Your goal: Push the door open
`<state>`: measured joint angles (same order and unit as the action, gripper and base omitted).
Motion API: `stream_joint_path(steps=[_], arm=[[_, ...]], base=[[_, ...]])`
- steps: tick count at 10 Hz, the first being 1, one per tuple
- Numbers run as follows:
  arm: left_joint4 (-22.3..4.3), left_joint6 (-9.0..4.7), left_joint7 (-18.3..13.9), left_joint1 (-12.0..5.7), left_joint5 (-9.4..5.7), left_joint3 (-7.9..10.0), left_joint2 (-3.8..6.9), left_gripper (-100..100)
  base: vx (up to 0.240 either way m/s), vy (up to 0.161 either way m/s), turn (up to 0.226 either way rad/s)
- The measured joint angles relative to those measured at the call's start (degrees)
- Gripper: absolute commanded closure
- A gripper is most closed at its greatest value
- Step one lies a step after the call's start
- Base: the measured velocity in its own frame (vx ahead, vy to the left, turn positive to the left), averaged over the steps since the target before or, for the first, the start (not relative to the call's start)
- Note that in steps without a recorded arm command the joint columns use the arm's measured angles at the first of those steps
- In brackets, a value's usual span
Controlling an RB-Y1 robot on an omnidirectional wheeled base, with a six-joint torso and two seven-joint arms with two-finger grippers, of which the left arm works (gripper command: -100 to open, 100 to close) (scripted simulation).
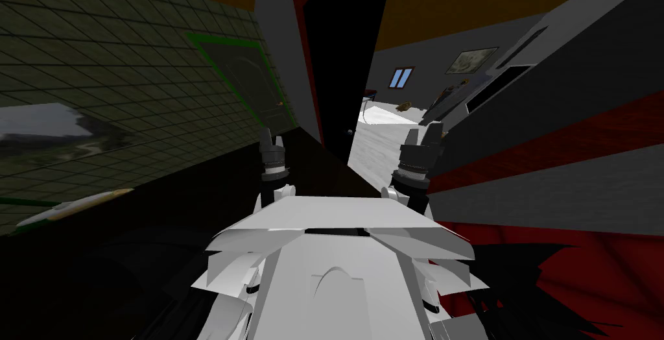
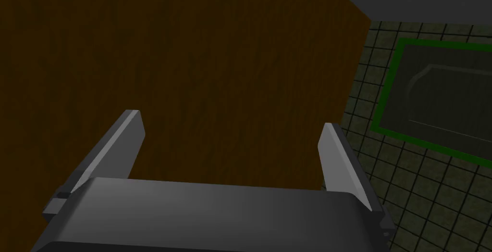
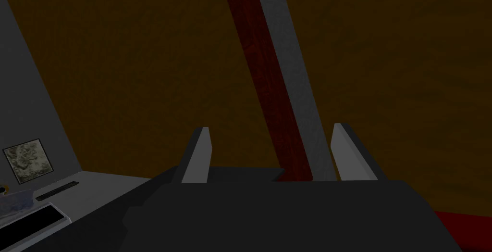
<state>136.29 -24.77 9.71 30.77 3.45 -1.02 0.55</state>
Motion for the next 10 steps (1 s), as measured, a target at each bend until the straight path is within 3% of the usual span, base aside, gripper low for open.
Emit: stream_joint_path(steps=[5, 7, 10], arm=[[-6.2, -1.22, -1.0, -2.07, -0.29, -1.12, 1.29, -100], [-9.7, -2.40, -1.5, -2.87, -0.35, -1.95, 1.79, -100], [-13.4, -3.07, -1.9, -3.76, -0.26, -3.37, 2.12, -100]], base=[[0.126, 0.008, -0.077], [0.117, 0.024, -0.089], [0.086, 0.016, -0.073]])
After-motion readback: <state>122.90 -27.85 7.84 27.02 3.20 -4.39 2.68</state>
